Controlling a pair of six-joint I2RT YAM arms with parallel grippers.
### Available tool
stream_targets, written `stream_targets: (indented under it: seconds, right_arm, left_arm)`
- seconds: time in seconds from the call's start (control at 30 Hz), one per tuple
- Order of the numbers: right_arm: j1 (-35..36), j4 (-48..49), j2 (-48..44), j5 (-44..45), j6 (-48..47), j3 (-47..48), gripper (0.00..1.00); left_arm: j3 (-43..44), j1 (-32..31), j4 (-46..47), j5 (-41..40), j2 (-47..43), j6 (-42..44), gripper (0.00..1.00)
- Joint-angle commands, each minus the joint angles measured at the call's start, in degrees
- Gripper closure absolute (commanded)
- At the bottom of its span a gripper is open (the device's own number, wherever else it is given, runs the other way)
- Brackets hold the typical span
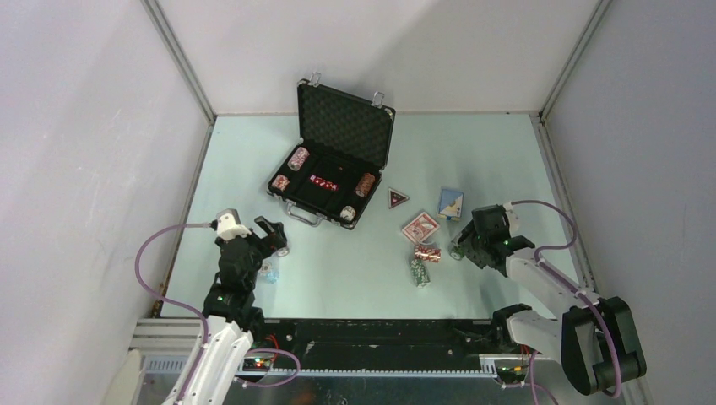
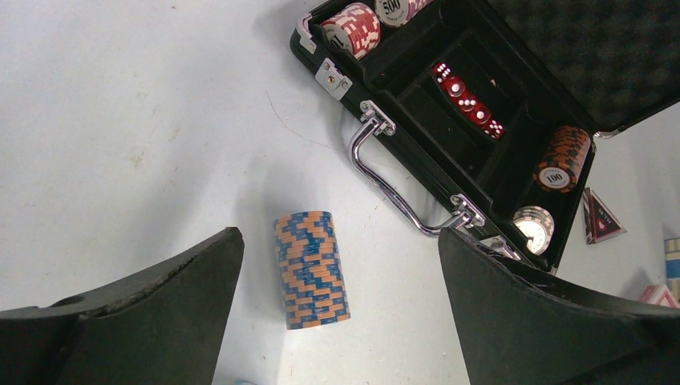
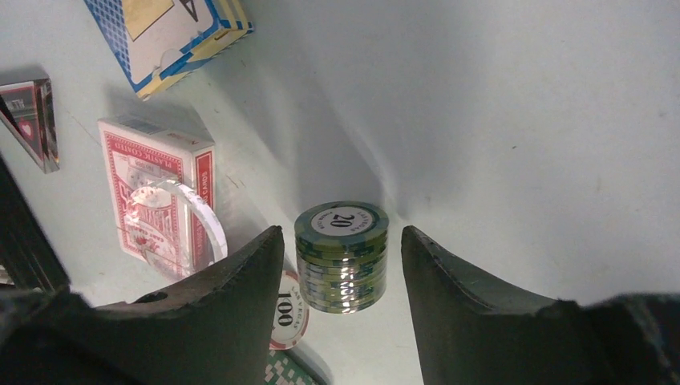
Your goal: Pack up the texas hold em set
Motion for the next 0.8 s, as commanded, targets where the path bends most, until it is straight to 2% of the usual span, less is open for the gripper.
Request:
stream_targets:
  seconds: [0.0, 0.2, 0.3, 0.47, 0.6, 0.77]
  right_arm:
    - [0.55, 2.60, 0.21, -0.57, 1.09, 1.03, 0.42]
    - [0.91, 1.68, 1.98, -0.69, -0.16, 2.21, 0.40]
    - [1.04, 1.56, 3.01, -1.23, -0.36, 2.50, 0.46]
    - [1.37, -0.38, 2.84, -2.15, -1.19, 4.12, 0.65]
    - [3.34, -6.17, 0.20, 0.73, -2.40, 8.81, 0.69]
    - [7.33, -6.35, -3.64, 3.54, -2.68, 14.55, 0.69]
  left_arm:
    - [0.83, -0.08, 2.12, 0.86, -0.01, 0.89, 0.00]
    - [0.68, -0.08, 2.12, 0.46, -0.10, 0.83, 0.00]
    - [0.74, -0.08, 2.15, 0.58, -0.02, 0.89, 0.00]
    - [0.73, -0.08, 2.18, 0.67, 0.05, 0.89, 0.00]
    - [0.70, -0.08, 2.31, 0.79, 0.12, 0.97, 0.00]
    - [0.73, -0.08, 2.57, 0.93, 0.23, 1.00, 0.02]
